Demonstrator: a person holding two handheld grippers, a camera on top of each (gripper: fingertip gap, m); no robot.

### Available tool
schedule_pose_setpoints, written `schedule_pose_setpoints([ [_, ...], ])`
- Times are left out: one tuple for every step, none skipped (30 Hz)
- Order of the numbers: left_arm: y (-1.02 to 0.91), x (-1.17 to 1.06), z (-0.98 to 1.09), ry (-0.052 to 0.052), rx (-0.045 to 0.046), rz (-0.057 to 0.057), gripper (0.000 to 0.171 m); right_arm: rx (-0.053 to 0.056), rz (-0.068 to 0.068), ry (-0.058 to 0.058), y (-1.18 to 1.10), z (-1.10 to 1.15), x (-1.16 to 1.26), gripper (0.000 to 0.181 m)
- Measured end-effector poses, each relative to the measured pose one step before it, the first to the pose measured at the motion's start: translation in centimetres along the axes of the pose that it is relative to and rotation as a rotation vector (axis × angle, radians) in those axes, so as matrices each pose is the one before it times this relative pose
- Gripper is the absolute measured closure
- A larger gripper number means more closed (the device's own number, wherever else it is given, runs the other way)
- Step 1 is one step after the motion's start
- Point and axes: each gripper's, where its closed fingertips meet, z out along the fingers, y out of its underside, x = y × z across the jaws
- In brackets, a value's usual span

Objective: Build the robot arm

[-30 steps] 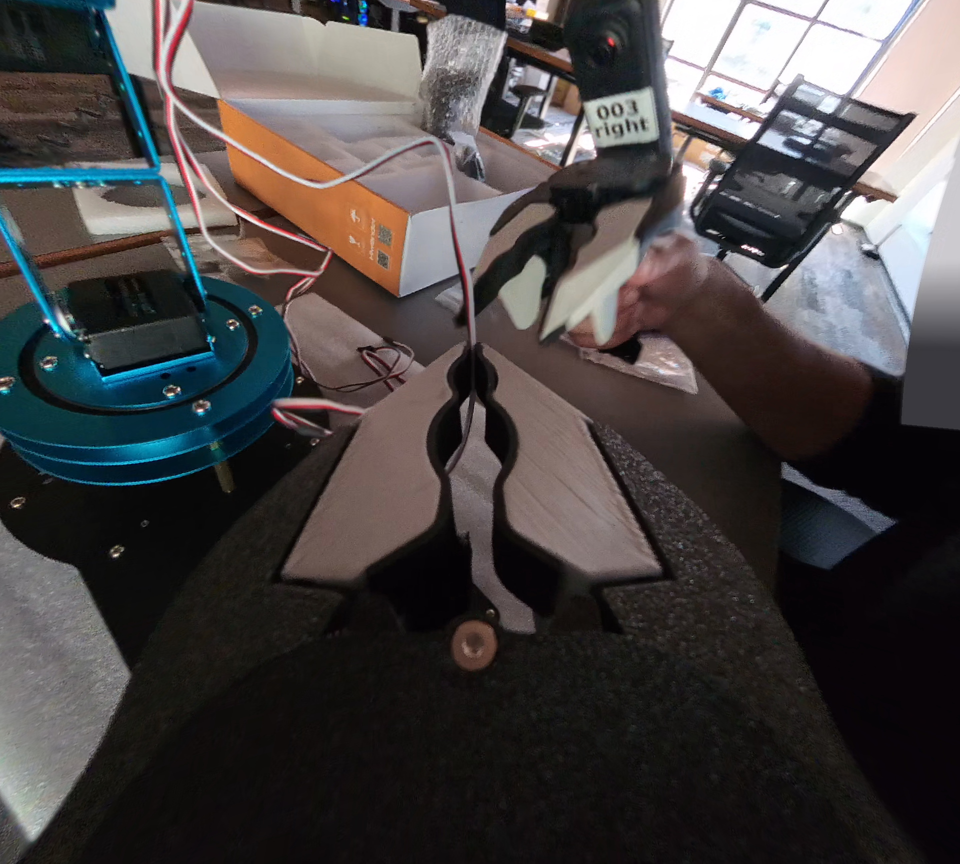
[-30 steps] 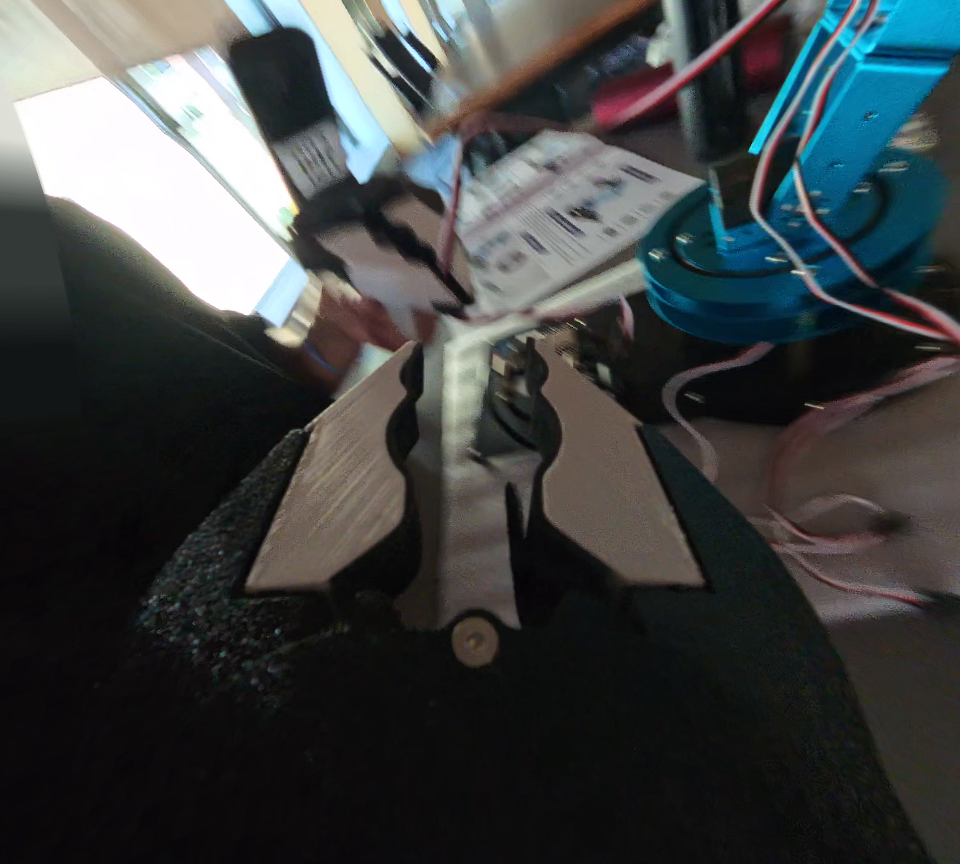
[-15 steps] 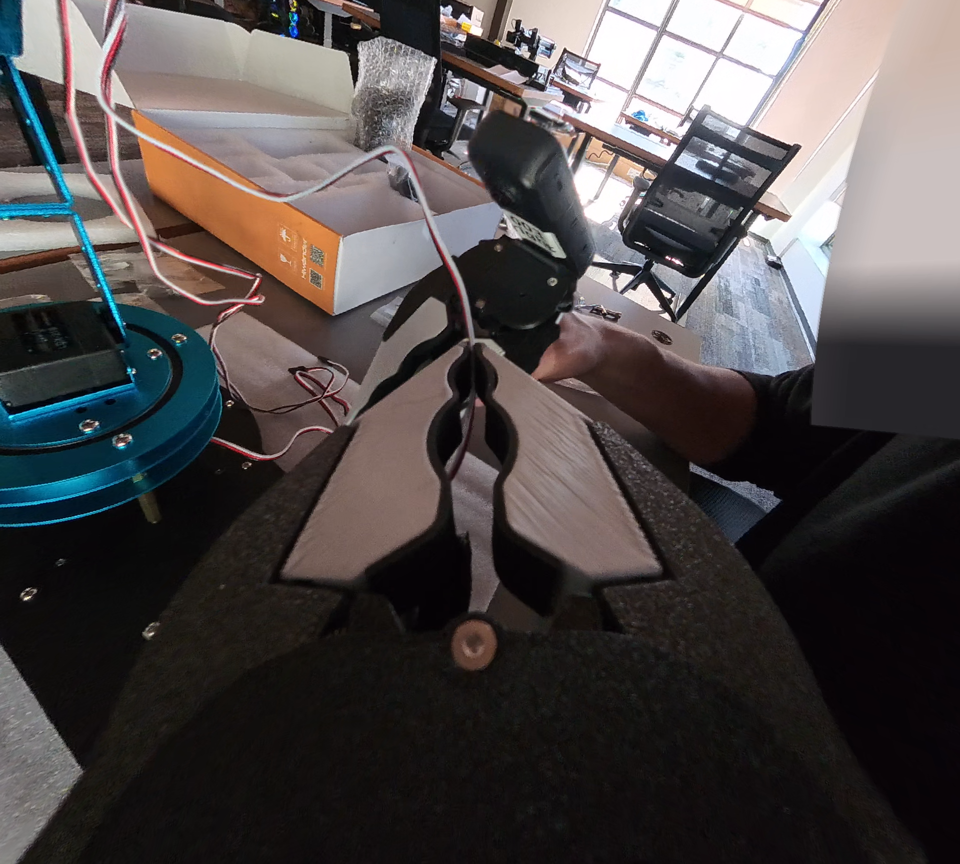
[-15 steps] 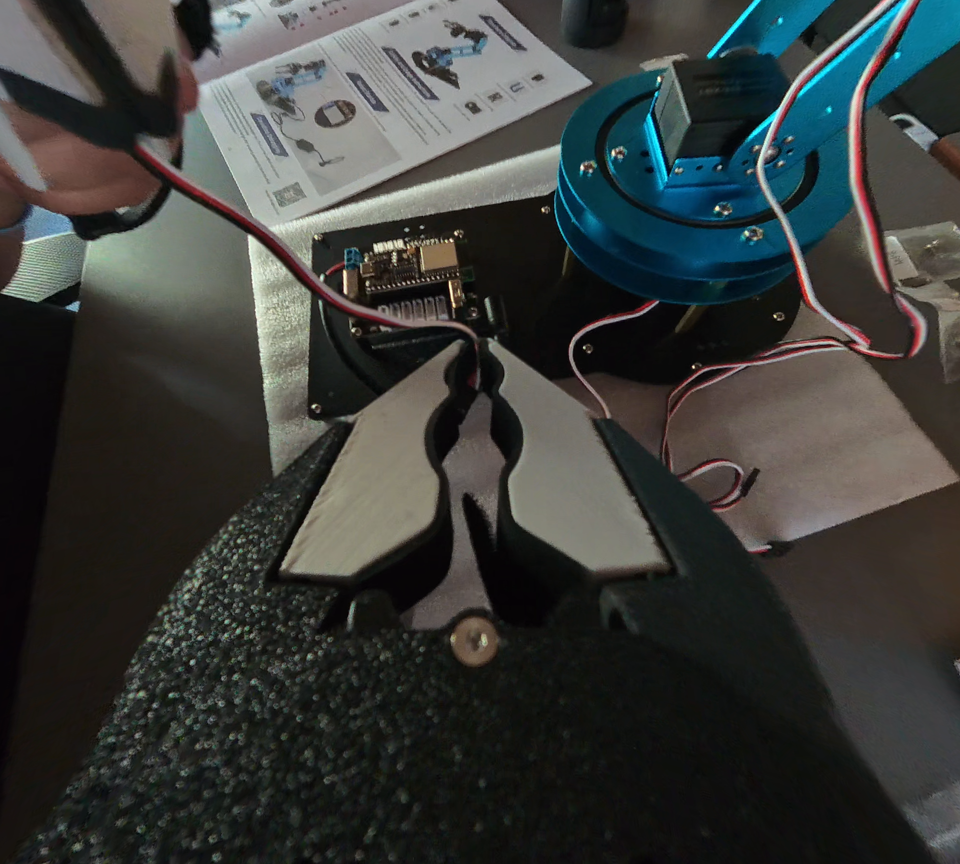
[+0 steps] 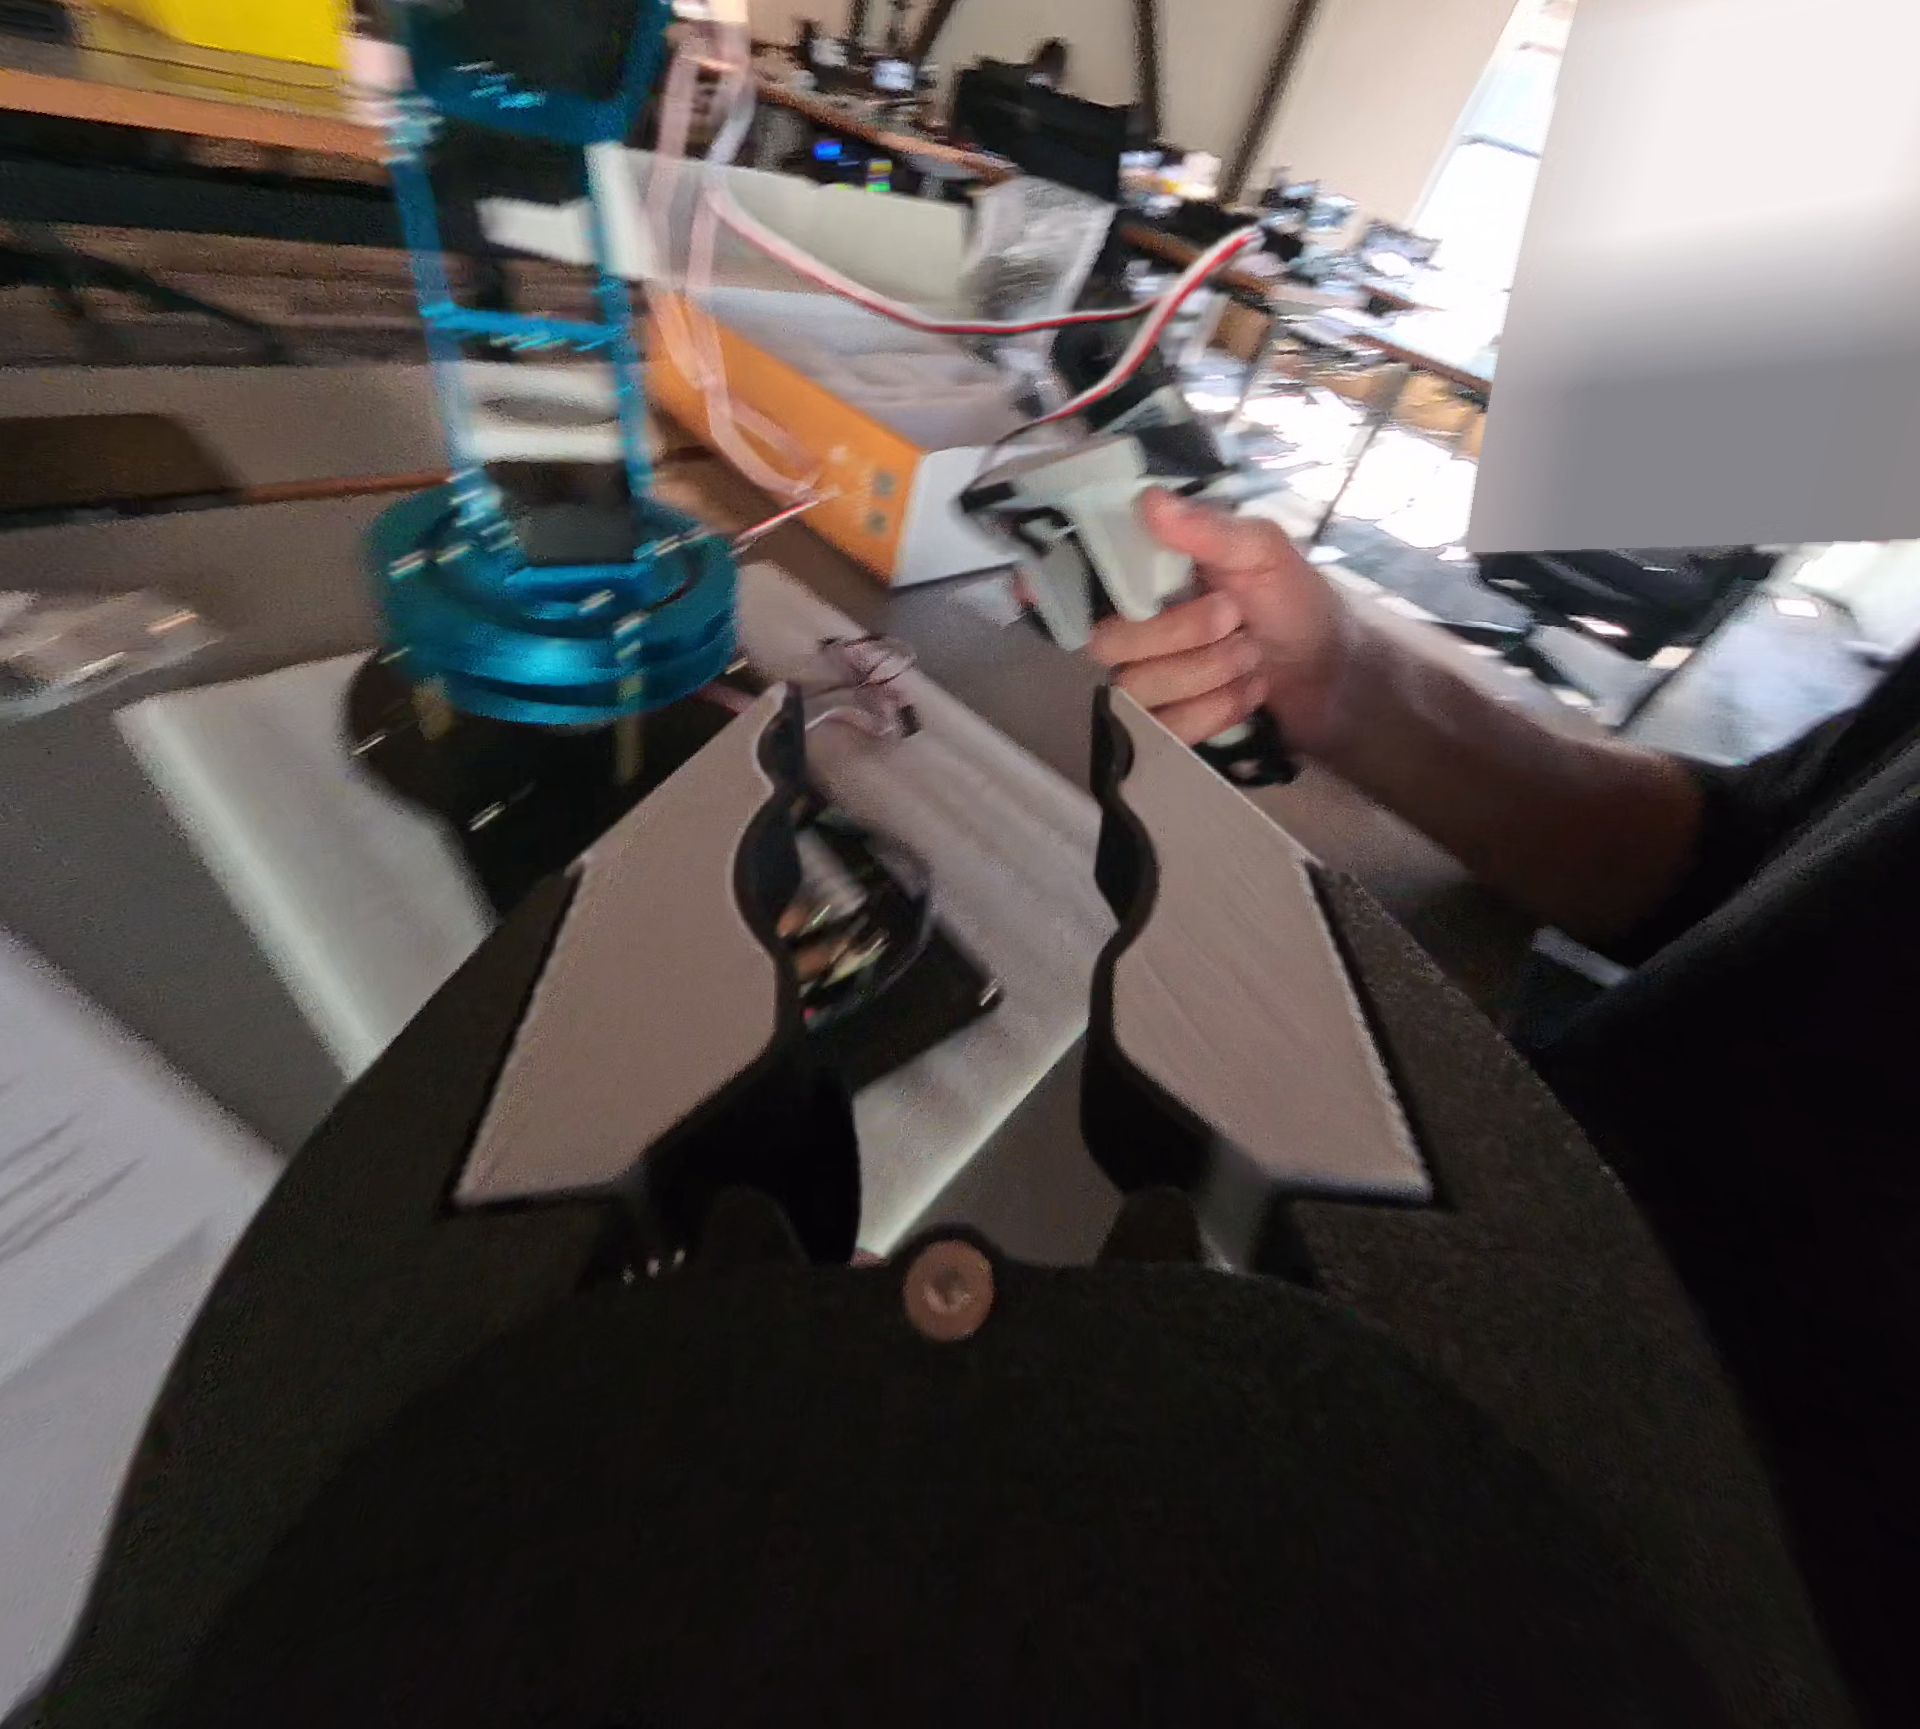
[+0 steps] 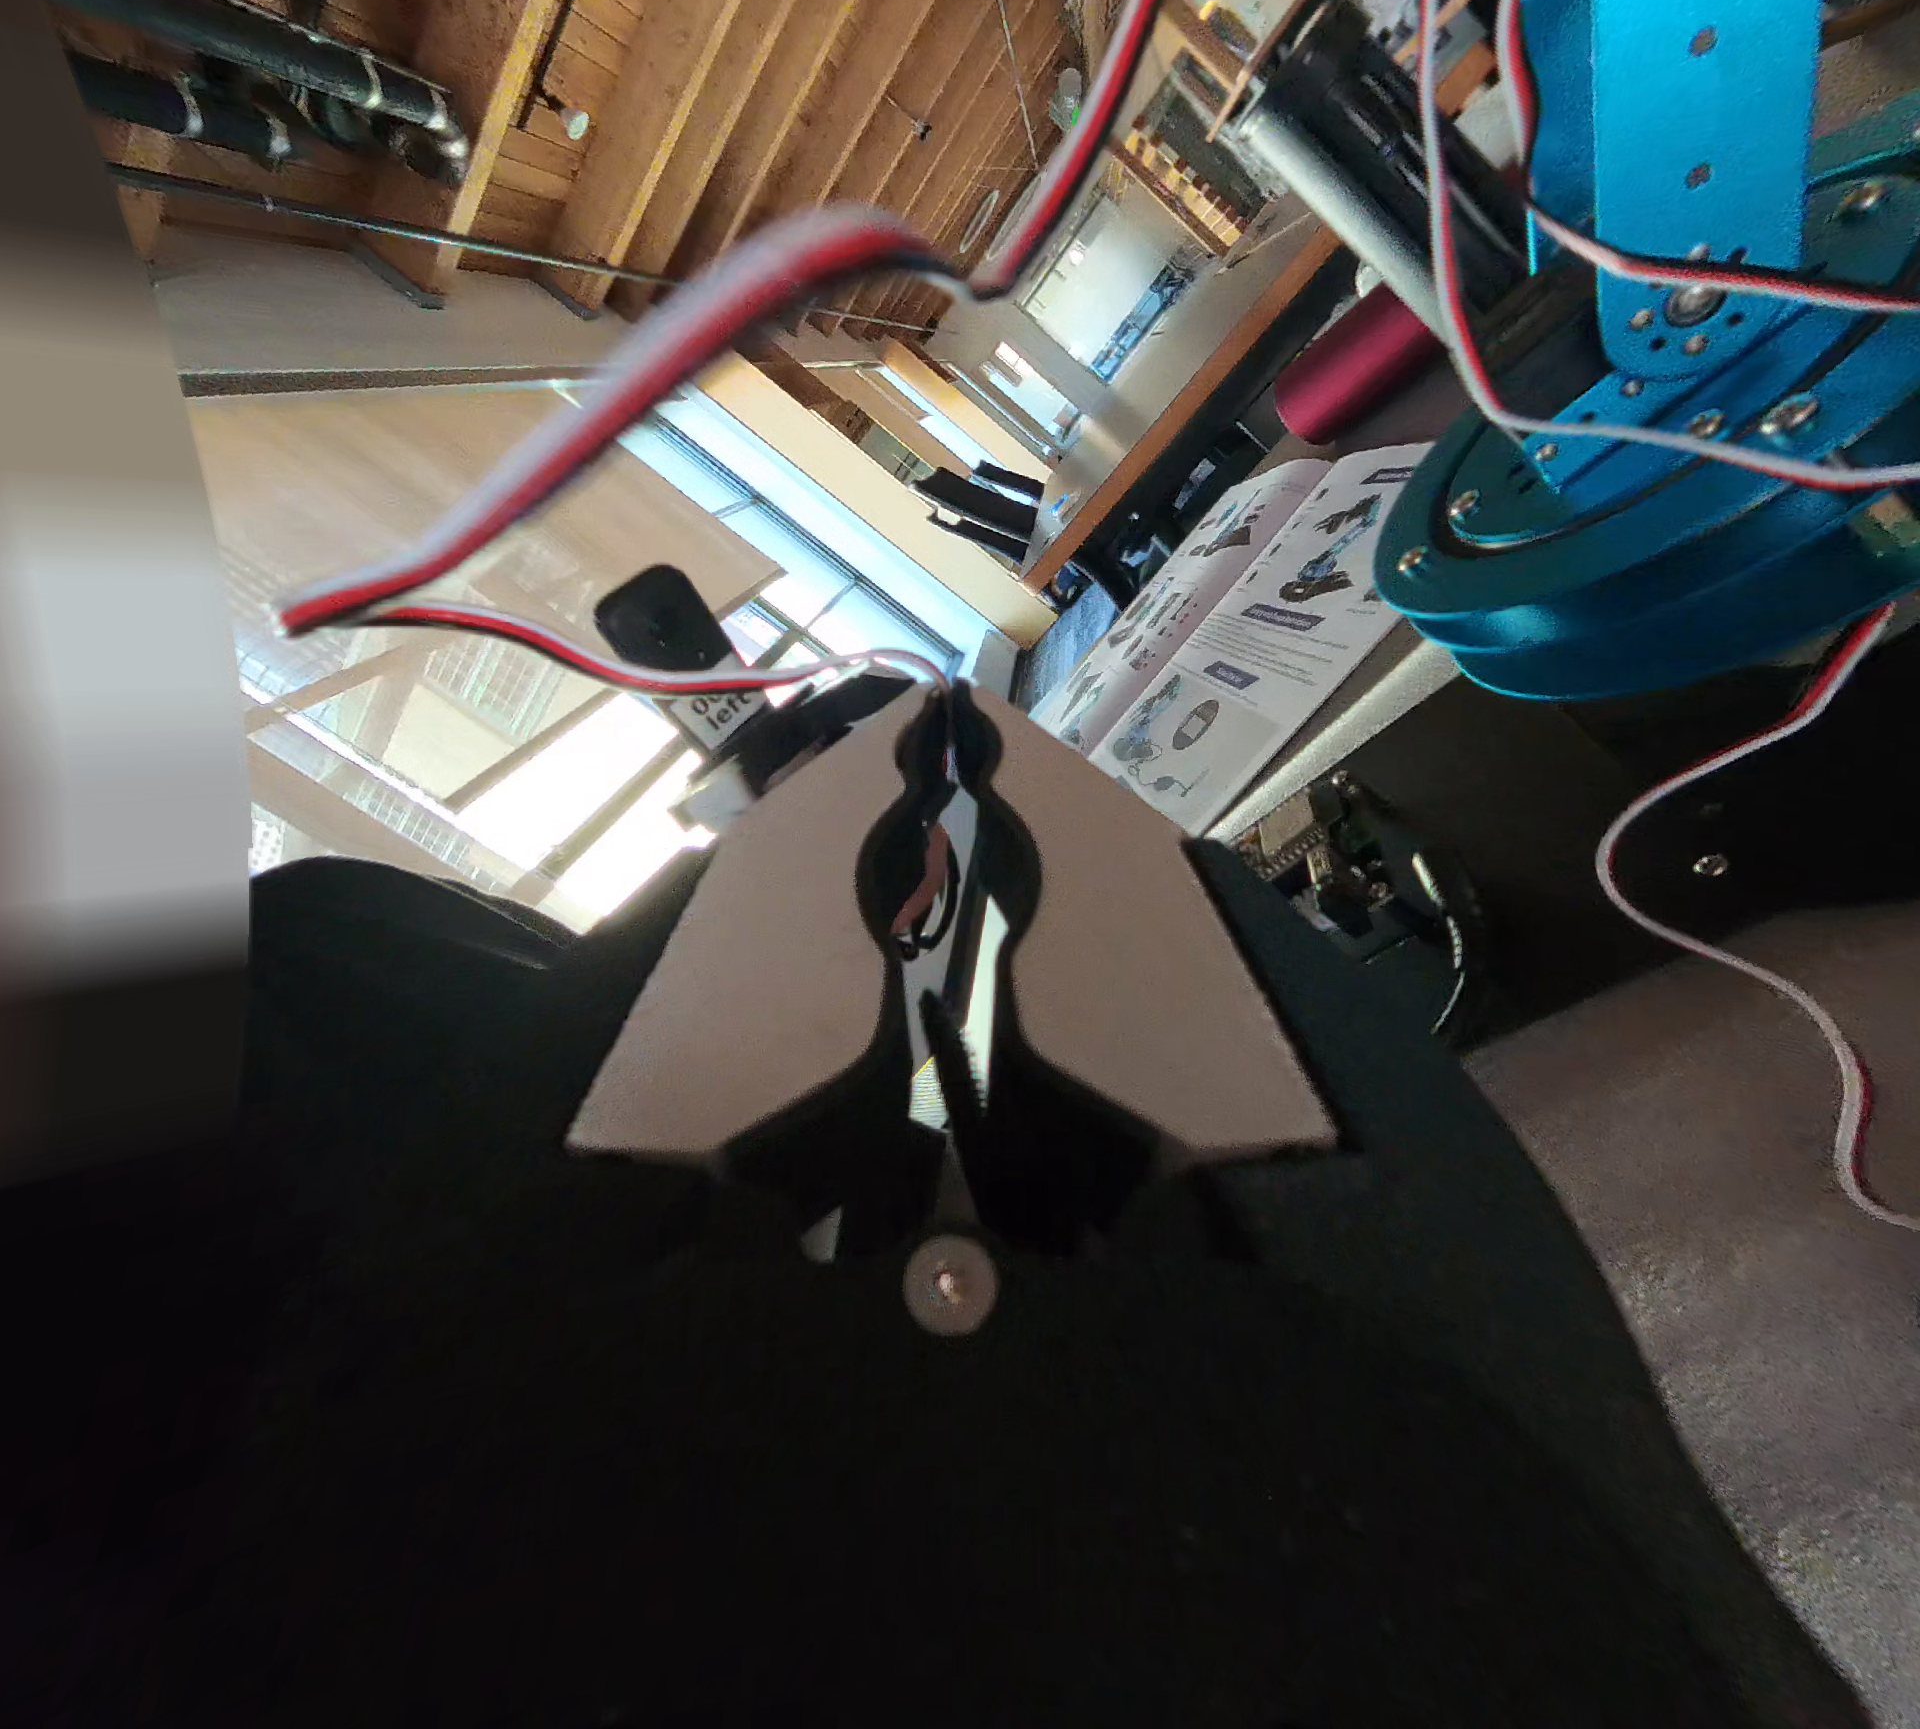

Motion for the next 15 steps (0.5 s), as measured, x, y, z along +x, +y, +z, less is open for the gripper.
schedule_pose_setpoints([
  [0.772,-1.164,-1.687,-0.0783,-0.00606,0.0117,0.119,-0.008,-0.0158,0.0061,0.338,-0.005,0.138,0.181],
  [0.926,-1.588,-1.753,-0.1044,-0.01468,0.0183,0.122,-0.0181,-0.031,0.0246,0.446,0.114,0.199,0.181],
  [1.019,-2.025,-1.755,-0.126,-0.02059,0.0153,0.124,-0.0292,-0.0414,0.0194,0.563,0.24,-0.045,0.181],
  [1.004,-2.189,-1.709,-0.124,-0.02195,0.0066,0.125,-0.0296,-0.053,0.0175,0.508,0.289,-0.157,0.181],
  [0.932,-1.999,-1.564,-0.0967,-0.02067,0.0023,0.125,-0.0231,-0.0633,0.0308,0.422,0.259,0.008,0.181],
  [0.782,-1.85,-1.404,-0.0737,-0.01345,-0.0041,0.125,-0.0182,-0.0743,0.0443,0.322,0.173,0.225,0.181],
  [0.583,-1.841,-1.222,-0.0624,-0.00293,-0.0136,0.126,-0.0067,-0.0808,0.0514,0.151,0.078,0.366,0.181],
  [0.432,-1.825,-0.996,-0.0505,0.00409,-0.0191,0.127,-0.0061,-0.0819,0.0441,0.129,0.034,0.336,0.181],
  [0.323,-1.696,-0.763,-0.035,0.00864,-0.0186,0.126,-0.0028,-0.0788,0.0446,0.024,-0.013,0.407,0.181],
  [0.261,-1.568,-0.542,-0.0217,0.0115,-0.0165,0.126,0.006,-0.0662,0.0522,-0.158,-0.022,0.601,0.181],
  [0.235,-1.508,-0.307,-0.014,0.01252,-0.0148,0.127,0.0218,-0.0442,0.0363,-0.301,0.027,0.493,0.181],
  [0.211,-1.423,-0.08,-0.0082,0.01335,-0.0104,0.126,0.0327,-0.012,0.0203,-0.394,0.125,0.376,0.181],
  [0.152,-1.399,0.125,-0.0062,0.01417,-0.0052,0.127,0.0327,0.0119,0.0139,-0.361,0.233,0.361,0.181],
  [0.17,-1.376,0.301,-0.0051,0.00585,-0.0021,0.127,0.0308,0.0148,0.0159,-0.328,0.327,0.436,0.181],
  [0.21,-1.332,0.438,-0.0055,-0.01053,-0.0016,0.126,0.0178,-0.0018,0.0275,-0.181,0.397,0.608,0.181],
])
